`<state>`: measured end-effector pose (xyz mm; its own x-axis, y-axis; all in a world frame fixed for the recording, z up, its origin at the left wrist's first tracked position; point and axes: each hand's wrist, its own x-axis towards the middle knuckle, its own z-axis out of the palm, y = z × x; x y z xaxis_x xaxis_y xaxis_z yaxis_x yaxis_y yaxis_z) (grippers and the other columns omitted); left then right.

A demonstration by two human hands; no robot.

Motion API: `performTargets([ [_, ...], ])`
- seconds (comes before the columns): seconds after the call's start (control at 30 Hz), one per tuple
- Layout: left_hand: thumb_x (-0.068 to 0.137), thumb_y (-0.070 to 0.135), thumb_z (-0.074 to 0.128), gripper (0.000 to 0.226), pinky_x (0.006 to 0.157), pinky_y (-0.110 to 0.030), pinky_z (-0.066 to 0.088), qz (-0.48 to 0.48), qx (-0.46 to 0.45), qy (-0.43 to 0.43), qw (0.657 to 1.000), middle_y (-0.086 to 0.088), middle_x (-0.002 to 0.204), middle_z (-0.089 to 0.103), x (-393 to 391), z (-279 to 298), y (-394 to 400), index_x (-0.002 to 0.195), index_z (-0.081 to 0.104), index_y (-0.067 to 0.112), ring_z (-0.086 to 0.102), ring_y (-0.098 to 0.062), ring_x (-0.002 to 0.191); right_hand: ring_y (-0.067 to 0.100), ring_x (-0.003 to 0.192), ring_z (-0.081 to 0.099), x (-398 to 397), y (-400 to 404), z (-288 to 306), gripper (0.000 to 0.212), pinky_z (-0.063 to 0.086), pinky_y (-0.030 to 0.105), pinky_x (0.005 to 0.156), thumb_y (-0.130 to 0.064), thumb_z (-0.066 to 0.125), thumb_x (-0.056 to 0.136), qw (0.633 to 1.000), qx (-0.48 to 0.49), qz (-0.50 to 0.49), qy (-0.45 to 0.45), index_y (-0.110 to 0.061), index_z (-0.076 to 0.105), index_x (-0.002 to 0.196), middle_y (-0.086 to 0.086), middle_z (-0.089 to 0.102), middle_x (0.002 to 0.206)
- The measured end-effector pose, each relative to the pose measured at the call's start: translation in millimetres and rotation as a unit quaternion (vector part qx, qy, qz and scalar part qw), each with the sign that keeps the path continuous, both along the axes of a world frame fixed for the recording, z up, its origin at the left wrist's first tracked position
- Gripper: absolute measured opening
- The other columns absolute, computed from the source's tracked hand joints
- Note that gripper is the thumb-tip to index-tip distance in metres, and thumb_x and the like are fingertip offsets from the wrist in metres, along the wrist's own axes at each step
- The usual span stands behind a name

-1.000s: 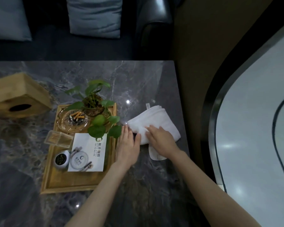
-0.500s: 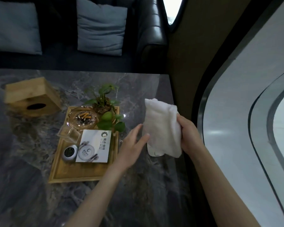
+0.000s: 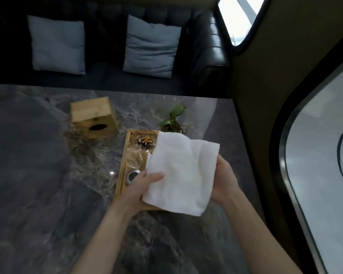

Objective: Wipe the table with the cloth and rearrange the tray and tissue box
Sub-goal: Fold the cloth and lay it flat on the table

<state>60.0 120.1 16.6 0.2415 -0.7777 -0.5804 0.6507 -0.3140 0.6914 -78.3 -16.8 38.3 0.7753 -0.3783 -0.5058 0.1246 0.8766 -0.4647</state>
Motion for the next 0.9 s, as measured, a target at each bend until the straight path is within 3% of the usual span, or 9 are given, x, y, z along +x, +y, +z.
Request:
performTargets([
  [0.13, 0.066, 0.013, 0.065, 0.041, 0.058, -0.027, 0.057, -0.004, -0.031, -0.048, 0.998, -0.004, 0.089, 0.076, 52.3, 13.8, 45.9, 0.107, 0.061, 0.011, 0.072, -0.019, 0.078, 0.032, 0.100, 0.066, 43.7, 38.9, -13.5, 0.057, 0.056, 0.041, 0.082, -0.052, 0.037, 0.086, 0.998, 0.057, 0.034, -0.001, -0.012, 0.065, 0.116, 0.012, 0.068, 0.116],
  [0.23, 0.067, 0.008, 0.064, 0.034, 0.059, -0.025, 0.058, 0.003, -0.057, -0.081, 0.995, -0.003, 0.087, 0.076, 77.9, 21.7, 70.0, 0.101, 0.063, 0.012, 0.071, -0.015, 0.074, 0.036, 0.128, 0.044, 76.6, 70.4, -33.3, 0.059, 0.032, 0.049, 0.110, -0.052, 0.031, 0.090, 0.995, 0.070, 0.064, -0.001, -0.015, 0.047, 0.134, 0.013, 0.048, 0.141],
  [0.3, 0.070, 0.005, 0.067, 0.033, 0.063, -0.025, 0.058, -0.003, -0.063, -0.091, 0.994, -0.003, 0.090, 0.075, 90.7, 27.8, 82.3, 0.102, 0.063, 0.014, 0.070, -0.015, 0.077, 0.036, 0.134, 0.036, 97.0, 91.6, -45.6, 0.063, 0.020, 0.051, 0.115, -0.054, 0.035, 0.089, 0.993, 0.090, 0.075, 0.001, -0.017, 0.039, 0.139, 0.013, 0.039, 0.147],
  [0.43, 0.079, 0.003, 0.061, 0.028, 0.071, -0.030, 0.058, 0.003, -0.076, -0.093, 0.993, -0.004, 0.095, 0.073, 118.8, 35.1, 96.6, 0.104, 0.062, 0.016, 0.069, -0.018, 0.085, 0.039, 0.106, 0.062, 130.6, 130.4, -60.2, 0.069, 0.050, 0.050, 0.093, -0.066, 0.035, 0.084, 0.984, 0.164, 0.072, -0.001, -0.014, 0.051, 0.127, 0.021, 0.060, 0.126],
  [0.5, 0.077, 0.006, 0.061, 0.034, 0.077, -0.034, 0.057, 0.014, -0.073, -0.085, 0.994, -0.007, 0.102, 0.070, 136.1, 33.7, 102.7, 0.110, 0.059, 0.016, 0.067, -0.022, 0.094, 0.035, 0.104, 0.063, 142.5, 146.5, -65.9, 0.068, 0.053, 0.046, 0.086, -0.065, 0.044, 0.081, 0.979, 0.188, 0.078, 0.023, -0.014, 0.053, 0.125, 0.019, 0.062, 0.122],
  [0.6, 0.078, 0.008, 0.065, 0.046, 0.083, -0.038, 0.054, 0.040, -0.051, -0.072, 0.995, -0.012, 0.115, 0.063, 165.3, 21.2, 113.5, 0.122, 0.052, 0.014, 0.060, -0.030, 0.109, 0.027, 0.102, 0.062, 159.8, 158.0, -75.9, 0.061, 0.057, 0.036, 0.076, -0.045, 0.064, 0.077, 0.984, 0.141, 0.099, 0.042, -0.013, 0.053, 0.127, 0.014, 0.061, 0.121],
  [0.7, 0.080, 0.007, 0.062, 0.045, 0.072, -0.034, 0.060, 0.061, -0.020, -0.047, 0.997, -0.011, 0.112, 0.064, 196.4, -2.6, 127.9, 0.123, 0.051, 0.014, 0.062, -0.027, 0.102, 0.025, 0.100, 0.063, 178.6, 153.2, -77.7, 0.067, 0.059, 0.030, 0.064, -0.018, 0.076, 0.068, 0.987, 0.071, 0.129, 0.059, -0.013, 0.048, 0.128, 0.014, 0.060, 0.121],
  [0.8, 0.075, 0.005, 0.064, 0.048, 0.057, -0.028, 0.057, 0.069, 0.009, -0.034, 0.997, -0.007, 0.108, 0.065, 220.7, -29.4, 138.3, 0.121, 0.053, 0.016, 0.063, -0.022, 0.093, 0.027, 0.093, 0.064, 199.5, 144.1, -74.7, 0.055, 0.057, 0.028, 0.048, -0.006, 0.065, 0.078, 0.983, -0.032, 0.157, 0.093, -0.025, 0.047, 0.126, 0.013, 0.056, 0.118],
  [0.9, 0.080, 0.003, 0.059, 0.049, 0.070, -0.034, 0.060, 0.067, 0.040, -0.025, 0.997, -0.007, 0.117, 0.063, 233.7, -54.1, 139.7, 0.125, 0.050, 0.019, 0.060, -0.026, 0.105, 0.029, 0.101, 0.063, 216.1, 138.0, -81.6, 0.055, 0.059, 0.031, 0.053, -0.004, 0.059, 0.084, 0.971, -0.120, 0.174, 0.113, -0.033, 0.044, 0.129, 0.010, 0.055, 0.124],
])
